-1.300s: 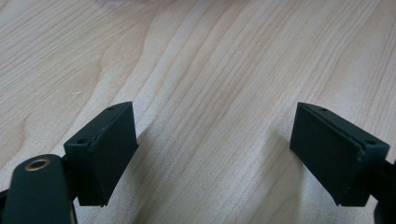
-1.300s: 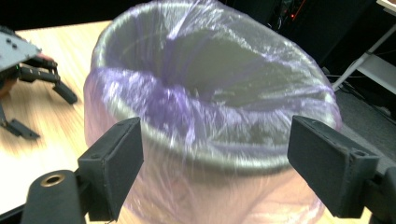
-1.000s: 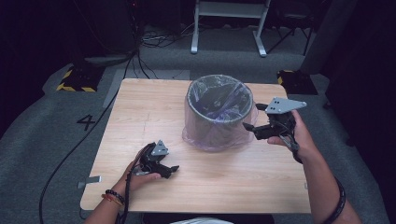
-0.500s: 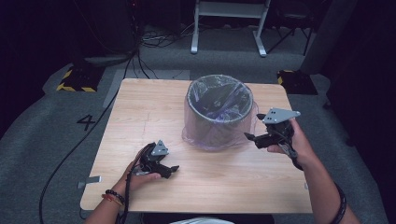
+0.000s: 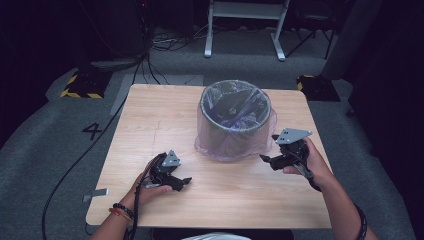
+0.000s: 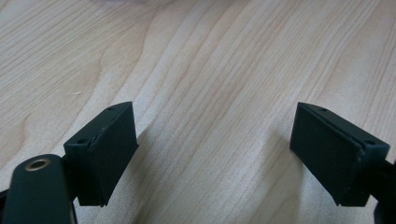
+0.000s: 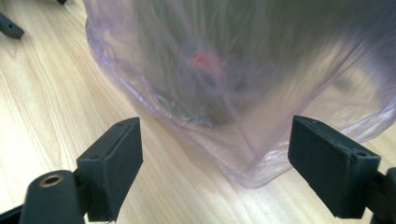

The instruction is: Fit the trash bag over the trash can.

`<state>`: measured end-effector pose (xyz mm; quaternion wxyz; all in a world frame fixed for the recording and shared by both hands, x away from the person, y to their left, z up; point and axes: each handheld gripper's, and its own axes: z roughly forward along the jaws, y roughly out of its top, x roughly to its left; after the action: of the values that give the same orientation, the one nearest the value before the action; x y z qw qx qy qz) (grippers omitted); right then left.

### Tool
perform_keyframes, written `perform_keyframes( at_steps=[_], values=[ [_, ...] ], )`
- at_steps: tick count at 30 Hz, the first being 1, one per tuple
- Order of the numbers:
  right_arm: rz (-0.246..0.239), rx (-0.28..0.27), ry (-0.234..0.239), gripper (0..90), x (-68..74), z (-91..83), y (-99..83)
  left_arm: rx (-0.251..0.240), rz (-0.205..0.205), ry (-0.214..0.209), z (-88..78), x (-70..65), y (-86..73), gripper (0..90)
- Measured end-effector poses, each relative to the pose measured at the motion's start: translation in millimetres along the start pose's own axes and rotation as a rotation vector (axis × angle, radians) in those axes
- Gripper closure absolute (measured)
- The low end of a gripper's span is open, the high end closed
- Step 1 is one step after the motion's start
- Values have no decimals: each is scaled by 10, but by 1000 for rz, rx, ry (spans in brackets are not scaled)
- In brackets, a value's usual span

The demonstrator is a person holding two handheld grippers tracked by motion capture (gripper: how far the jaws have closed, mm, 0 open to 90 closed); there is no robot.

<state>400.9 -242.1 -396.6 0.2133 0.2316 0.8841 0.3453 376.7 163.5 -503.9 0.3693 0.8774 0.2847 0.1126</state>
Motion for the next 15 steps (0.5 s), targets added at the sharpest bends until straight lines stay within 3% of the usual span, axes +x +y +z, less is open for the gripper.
perform_keyframes(
  at_steps=[15],
  values=[
    [24, 82, 6, 180, 84, 205, -402, 1, 0, 0, 0, -1, 0, 145]
  ],
)
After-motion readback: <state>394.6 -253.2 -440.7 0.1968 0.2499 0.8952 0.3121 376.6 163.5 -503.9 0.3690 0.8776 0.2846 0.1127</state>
